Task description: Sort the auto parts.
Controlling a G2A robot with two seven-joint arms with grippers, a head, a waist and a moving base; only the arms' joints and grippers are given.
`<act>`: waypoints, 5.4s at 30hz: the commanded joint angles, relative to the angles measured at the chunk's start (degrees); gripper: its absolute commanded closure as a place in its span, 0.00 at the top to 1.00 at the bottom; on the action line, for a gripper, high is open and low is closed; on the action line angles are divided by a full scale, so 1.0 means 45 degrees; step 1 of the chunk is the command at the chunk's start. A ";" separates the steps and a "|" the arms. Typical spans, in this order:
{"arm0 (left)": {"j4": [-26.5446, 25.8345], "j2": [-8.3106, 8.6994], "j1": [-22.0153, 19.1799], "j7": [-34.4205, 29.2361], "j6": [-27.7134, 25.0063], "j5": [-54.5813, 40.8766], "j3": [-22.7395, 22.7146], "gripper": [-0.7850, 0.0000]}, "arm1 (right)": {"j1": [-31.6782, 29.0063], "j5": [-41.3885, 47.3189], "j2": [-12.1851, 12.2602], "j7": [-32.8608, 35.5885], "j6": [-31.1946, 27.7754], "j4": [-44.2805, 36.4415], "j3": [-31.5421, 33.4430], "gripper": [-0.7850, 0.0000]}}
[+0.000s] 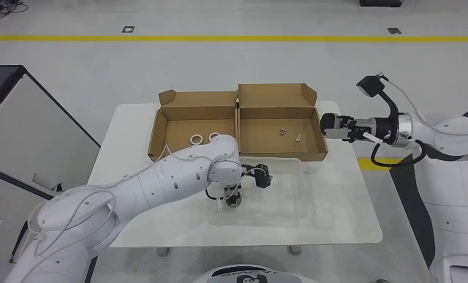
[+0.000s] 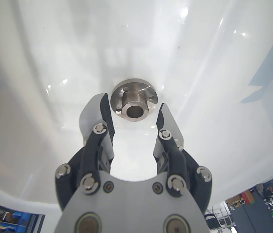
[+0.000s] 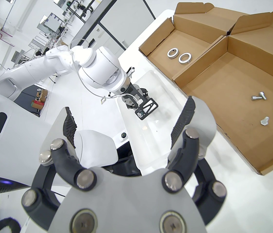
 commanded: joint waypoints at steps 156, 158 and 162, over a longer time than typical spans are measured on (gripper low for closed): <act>-0.3155 0.3459 0.2532 0.7278 -0.7274 -1.8628 -0.7862 0.00 | 0.0000 0.0000 0.0000 0.0000 0.0000 0.0000 0.0000 1.00; -0.3332 0.3422 0.2587 0.7105 -0.7102 -1.9565 -0.7915 0.00 | 0.0000 0.0000 0.0000 0.0000 0.0000 0.0000 0.0000 1.00; -0.3759 0.3317 0.2813 0.6765 -0.6763 -2.1248 -0.8169 0.00 | 0.0000 0.0000 0.0000 0.0000 0.0000 0.0000 0.0000 1.00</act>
